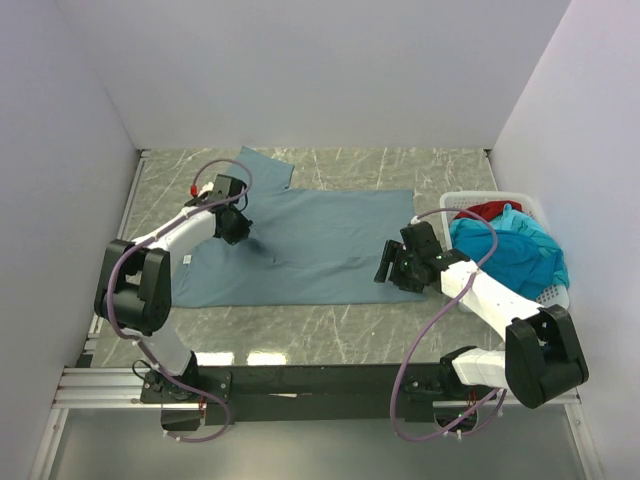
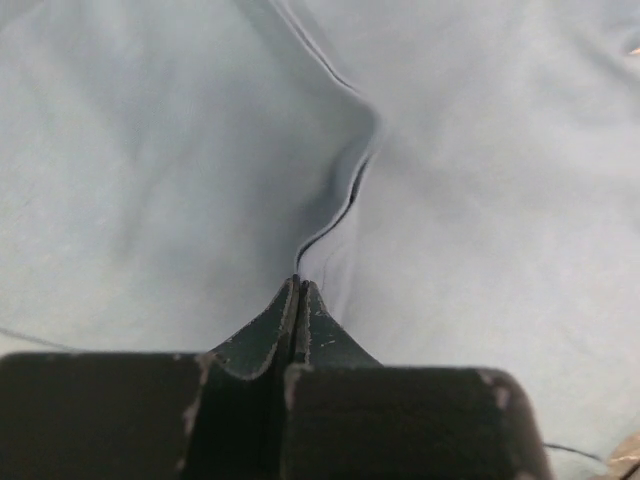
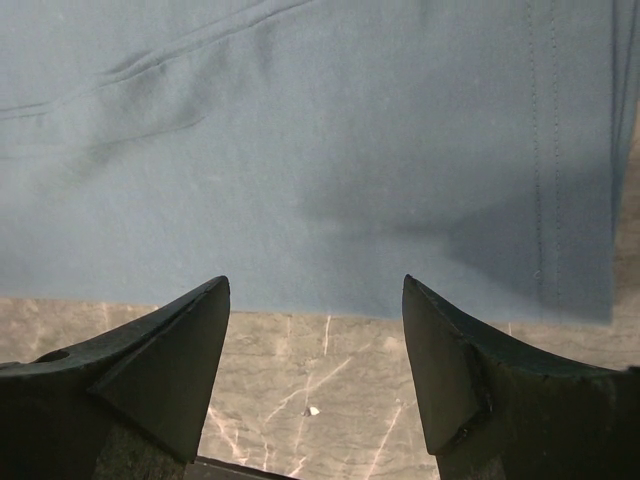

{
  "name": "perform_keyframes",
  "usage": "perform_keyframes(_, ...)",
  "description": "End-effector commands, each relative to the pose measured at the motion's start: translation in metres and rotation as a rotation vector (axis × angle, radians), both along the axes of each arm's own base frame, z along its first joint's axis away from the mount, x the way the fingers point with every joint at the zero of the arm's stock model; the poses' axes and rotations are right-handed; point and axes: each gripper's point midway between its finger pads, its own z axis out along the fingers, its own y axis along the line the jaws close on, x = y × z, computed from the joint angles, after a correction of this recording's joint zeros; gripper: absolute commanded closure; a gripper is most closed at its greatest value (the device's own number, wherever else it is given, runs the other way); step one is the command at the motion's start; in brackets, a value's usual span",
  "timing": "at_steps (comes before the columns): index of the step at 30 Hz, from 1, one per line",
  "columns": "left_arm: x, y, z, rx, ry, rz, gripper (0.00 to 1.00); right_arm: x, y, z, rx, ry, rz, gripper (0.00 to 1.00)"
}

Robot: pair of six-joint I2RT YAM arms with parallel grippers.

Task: Fold and stack the t-shirts
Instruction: Fold the tshirt

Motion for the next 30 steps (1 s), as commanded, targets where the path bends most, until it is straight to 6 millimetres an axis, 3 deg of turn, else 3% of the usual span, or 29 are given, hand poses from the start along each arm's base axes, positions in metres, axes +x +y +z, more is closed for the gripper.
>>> perform_keyframes(1,0.017,-0.005,0.010,0.038,-0.026,-0.029,0.99,0.017,-0.001,0.019,0.002,-0.067,-0.009,0.24)
perform_keyframes(6,0.037,-0.010,0.018,0.078,-0.049,-0.052,0.99,0.018,-0.004,0.022,-0.006,-0.073,-0.014,0.24)
perform_keyframes(9,0.048,-0.015,0.019,0.089,-0.057,-0.072,0.90,0.019,-0.007,0.022,-0.013,-0.074,-0.021,0.24)
perform_keyframes(12,0.058,-0.021,0.023,0.098,-0.070,-0.104,0.71,0.022,-0.009,0.024,-0.021,-0.080,-0.027,0.24)
perform_keyframes(14,0.067,-0.024,0.028,0.105,-0.089,-0.127,0.51,0.025,-0.010,0.027,-0.027,-0.085,-0.029,0.24)
perform_keyframes(15,0.070,-0.025,0.031,0.108,-0.096,-0.134,0.32,0.027,-0.010,0.029,-0.029,-0.091,-0.032,0.23)
perform_keyframes(17,0.076,-0.026,0.039,0.119,-0.123,-0.146,0.10,0.034,-0.011,0.037,-0.033,-0.113,-0.039,0.23)
perform_keyframes(18,0.086,-0.027,0.053,0.121,-0.160,-0.146,0.01,0.037,-0.011,0.039,-0.032,-0.119,-0.038,0.23)
perform_keyframes(20,0.105,-0.028,0.077,0.135,-0.230,-0.157,0.00,0.047,-0.013,0.046,-0.046,-0.142,-0.047,0.23)
perform_keyframes(23,0.132,-0.026,0.091,0.154,-0.285,-0.166,0.01,0.067,-0.013,0.059,-0.060,-0.177,-0.068,0.23)
perform_keyframes(24,0.149,-0.023,0.098,0.159,-0.306,-0.156,0.01,0.074,-0.013,0.063,-0.062,-0.190,-0.076,0.23)
perform_keyframes(25,0.158,-0.022,0.100,0.176,-0.314,-0.172,0.01,0.085,-0.012,0.076,-0.059,-0.222,-0.081,0.22)
perform_keyframes(26,0.177,-0.022,0.124,0.175,-0.375,-0.171,0.01,0.091,-0.012,0.076,-0.070,-0.222,-0.087,0.22)
perform_keyframes(27,0.190,-0.015,0.106,0.194,-0.344,-0.173,0.01,0.097,-0.016,0.080,-0.085,-0.229,-0.103,0.21)
perform_keyframes(28,0.200,-0.010,0.105,0.209,-0.346,-0.172,0.01,0.108,-0.015,0.092,-0.089,-0.258,-0.104,0.20)
perform_keyframes(30,0.231,0.003,0.105,0.252,-0.371,-0.162,0.01,0.121,-0.018,0.093,-0.108,-0.255,-0.117,0.19)
